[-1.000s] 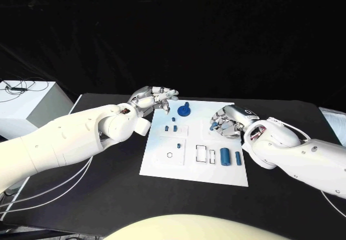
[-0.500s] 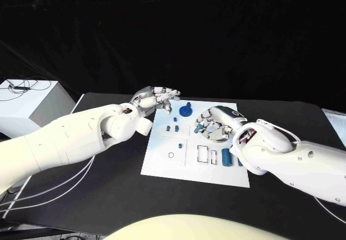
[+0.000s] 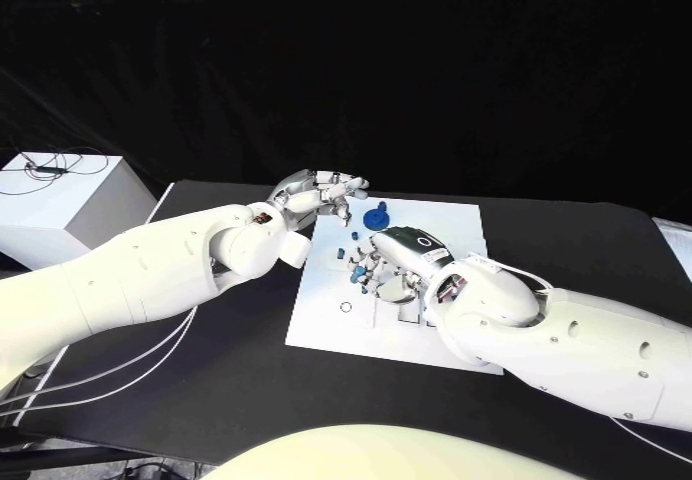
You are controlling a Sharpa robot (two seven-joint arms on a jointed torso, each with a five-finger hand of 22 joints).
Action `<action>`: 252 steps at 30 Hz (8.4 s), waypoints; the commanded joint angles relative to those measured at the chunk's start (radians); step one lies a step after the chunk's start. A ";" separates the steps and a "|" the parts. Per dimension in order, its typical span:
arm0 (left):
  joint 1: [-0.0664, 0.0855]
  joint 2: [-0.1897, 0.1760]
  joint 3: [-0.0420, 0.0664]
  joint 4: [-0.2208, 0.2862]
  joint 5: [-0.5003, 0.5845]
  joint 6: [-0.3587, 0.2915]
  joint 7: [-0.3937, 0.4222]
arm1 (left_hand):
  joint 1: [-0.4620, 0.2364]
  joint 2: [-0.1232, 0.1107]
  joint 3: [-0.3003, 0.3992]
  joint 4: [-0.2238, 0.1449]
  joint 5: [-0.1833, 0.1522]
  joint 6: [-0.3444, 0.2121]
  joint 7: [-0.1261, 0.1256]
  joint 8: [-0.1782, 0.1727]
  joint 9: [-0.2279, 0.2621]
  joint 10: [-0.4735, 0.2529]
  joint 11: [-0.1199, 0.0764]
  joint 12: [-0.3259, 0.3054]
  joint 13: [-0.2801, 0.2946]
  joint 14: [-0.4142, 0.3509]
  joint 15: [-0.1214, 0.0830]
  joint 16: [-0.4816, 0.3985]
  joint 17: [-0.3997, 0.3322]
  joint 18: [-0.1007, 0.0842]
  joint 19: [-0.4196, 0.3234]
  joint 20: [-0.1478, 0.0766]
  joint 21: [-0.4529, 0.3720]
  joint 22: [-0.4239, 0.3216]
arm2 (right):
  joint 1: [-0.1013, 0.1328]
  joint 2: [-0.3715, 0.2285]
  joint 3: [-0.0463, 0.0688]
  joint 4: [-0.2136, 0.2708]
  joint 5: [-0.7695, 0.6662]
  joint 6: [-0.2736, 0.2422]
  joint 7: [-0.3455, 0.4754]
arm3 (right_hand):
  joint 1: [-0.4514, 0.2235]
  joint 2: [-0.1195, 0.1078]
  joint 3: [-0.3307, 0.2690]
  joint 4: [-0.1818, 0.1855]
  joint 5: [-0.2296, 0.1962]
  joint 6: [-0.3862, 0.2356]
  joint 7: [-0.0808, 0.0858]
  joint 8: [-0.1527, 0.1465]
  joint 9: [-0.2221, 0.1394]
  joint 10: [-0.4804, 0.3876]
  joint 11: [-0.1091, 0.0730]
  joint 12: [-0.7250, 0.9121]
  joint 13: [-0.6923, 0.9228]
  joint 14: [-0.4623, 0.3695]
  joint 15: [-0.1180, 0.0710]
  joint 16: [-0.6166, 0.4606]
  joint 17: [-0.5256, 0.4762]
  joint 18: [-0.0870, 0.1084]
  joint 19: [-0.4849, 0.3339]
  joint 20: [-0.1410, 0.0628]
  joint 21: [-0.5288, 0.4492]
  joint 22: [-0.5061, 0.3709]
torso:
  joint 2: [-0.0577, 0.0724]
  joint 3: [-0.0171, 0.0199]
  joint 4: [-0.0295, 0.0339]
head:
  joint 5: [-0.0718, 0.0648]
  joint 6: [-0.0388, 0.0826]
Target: Assemble the parts on the task board
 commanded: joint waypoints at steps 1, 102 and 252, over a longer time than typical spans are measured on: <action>0.000 0.003 0.001 0.001 0.006 0.018 0.006 | 0.004 0.002 -0.001 0.002 -0.006 -0.006 0.001 0.005 0.000 -0.006 0.001 0.001 0.002 -0.007 0.002 -0.003 0.001 0.006 0.004 -0.002 0.005 0.000 | -0.011 0.017 -0.003 -0.013 -0.085 0.045 -0.019 | 0.004 0.006 0.006 -0.001 0.004 0.009 -0.002 0.043 0.053 0.006 -0.004 -0.006 0.001 0.055 -0.006 0.005 0.000 -0.012 0.000 -0.009 0.001 0.000 | 0.001 -0.0006 0.0022 | 0.004 -0.007; 0.000 0.008 0.001 -0.006 0.003 0.026 0.004 | 0.011 0.005 -0.007 0.007 -0.006 -0.008 0.001 0.009 0.001 -0.010 0.002 0.005 0.004 -0.008 0.003 -0.003 0.003 0.007 0.002 -0.001 0.003 -0.003 | -0.097 0.082 -0.025 -0.106 -0.124 0.062 -0.029 | 0.002 0.006 0.014 -0.010 0.004 0.004 0.001 0.048 0.062 0.009 -0.003 -0.012 0.003 0.055 -0.005 0.006 0.002 -0.012 -0.001 -0.008 0.002 0.003 | -0.001 0.0011 -0.0012 | 0.036 -0.043; -0.053 -0.022 0.001 -0.003 0.033 0.040 0.020 | 0.022 0.014 -0.032 0.028 -0.016 -0.022 0.003 0.017 0.001 -0.026 0.004 0.015 0.011 -0.012 0.006 -0.005 0.008 0.008 -0.003 0.002 -0.001 -0.007 | -0.026 -0.317 -0.014 0.071 0.283 0.128 -0.350 | -0.151 0.003 -0.707 0.259 0.058 -0.064 -0.008 0.000 0.117 0.267 -0.020 1.439 1.449 0.099 -0.015 0.091 0.239 -0.046 0.082 -0.017 0.125 0.218 | -0.034 0.0116 -0.0346 | -0.123 -0.042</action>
